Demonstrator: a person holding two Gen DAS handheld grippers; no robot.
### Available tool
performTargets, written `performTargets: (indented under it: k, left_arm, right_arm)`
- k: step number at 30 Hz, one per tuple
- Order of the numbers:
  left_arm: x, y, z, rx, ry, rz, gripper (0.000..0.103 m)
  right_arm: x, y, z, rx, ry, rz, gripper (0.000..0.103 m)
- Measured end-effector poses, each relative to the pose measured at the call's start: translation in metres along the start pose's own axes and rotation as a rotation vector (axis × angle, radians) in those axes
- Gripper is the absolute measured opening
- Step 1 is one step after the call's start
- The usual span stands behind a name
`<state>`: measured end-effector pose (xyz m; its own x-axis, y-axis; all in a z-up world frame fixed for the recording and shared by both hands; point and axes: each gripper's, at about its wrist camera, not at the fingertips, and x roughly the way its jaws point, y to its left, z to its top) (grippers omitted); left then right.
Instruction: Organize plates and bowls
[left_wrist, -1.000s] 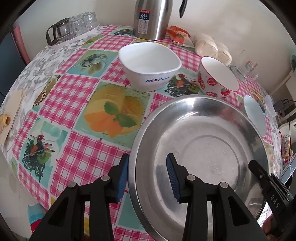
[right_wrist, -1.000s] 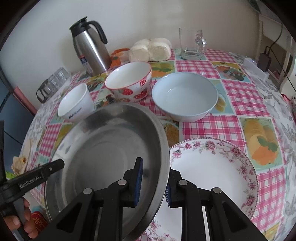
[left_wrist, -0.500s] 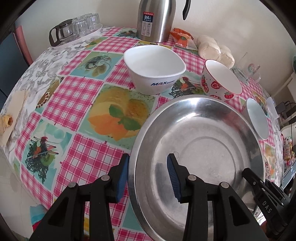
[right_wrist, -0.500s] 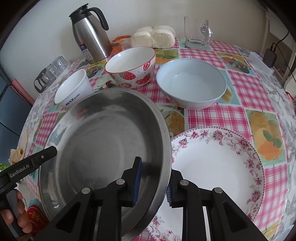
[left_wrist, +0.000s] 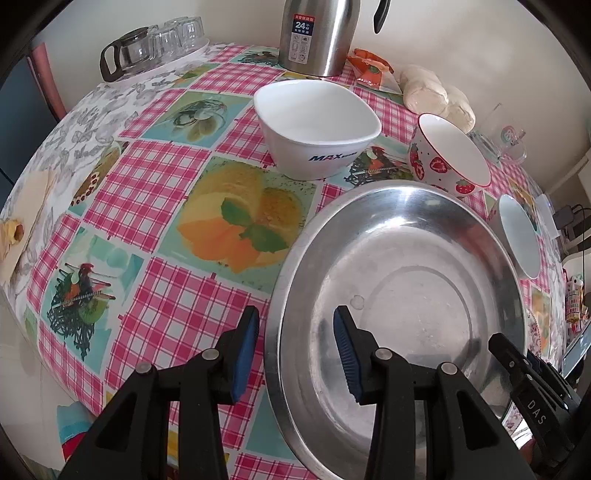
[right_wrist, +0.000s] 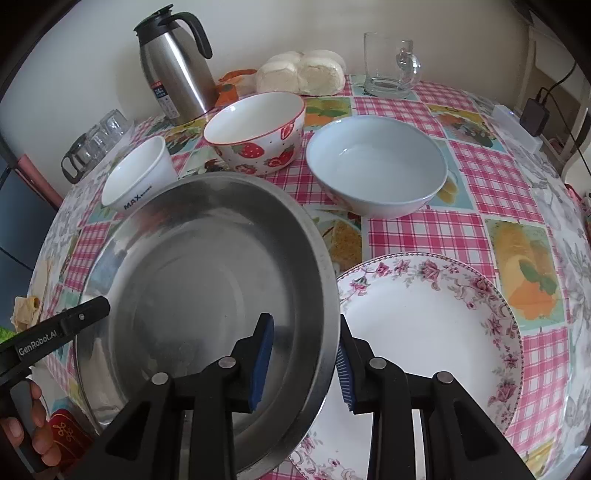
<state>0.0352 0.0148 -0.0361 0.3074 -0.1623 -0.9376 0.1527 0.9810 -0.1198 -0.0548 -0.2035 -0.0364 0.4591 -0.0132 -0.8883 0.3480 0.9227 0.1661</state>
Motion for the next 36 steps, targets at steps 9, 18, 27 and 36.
performTargets:
  k: [9, 18, 27, 36]
  left_arm:
    - [-0.016, -0.003, 0.003, 0.005, -0.075, 0.027, 0.054]
    - [-0.017, -0.005, 0.004, 0.023, -0.083, 0.037, 0.084]
    - [-0.024, -0.009, 0.004, 0.04, -0.14, 0.055, 0.099]
    - [-0.05, -0.027, 0.002, 0.071, -0.248, -0.049, 0.1]
  right_arm:
    - [-0.014, -0.003, 0.004, 0.012, -0.089, -0.021, 0.06]
    - [-0.016, 0.003, 0.005, -0.03, -0.127, -0.036, 0.085]
    - [-0.021, 0.0, 0.005, -0.042, -0.164, -0.04, 0.103]
    - [-0.041, -0.034, 0.007, 0.07, -0.265, -0.104, 0.103]
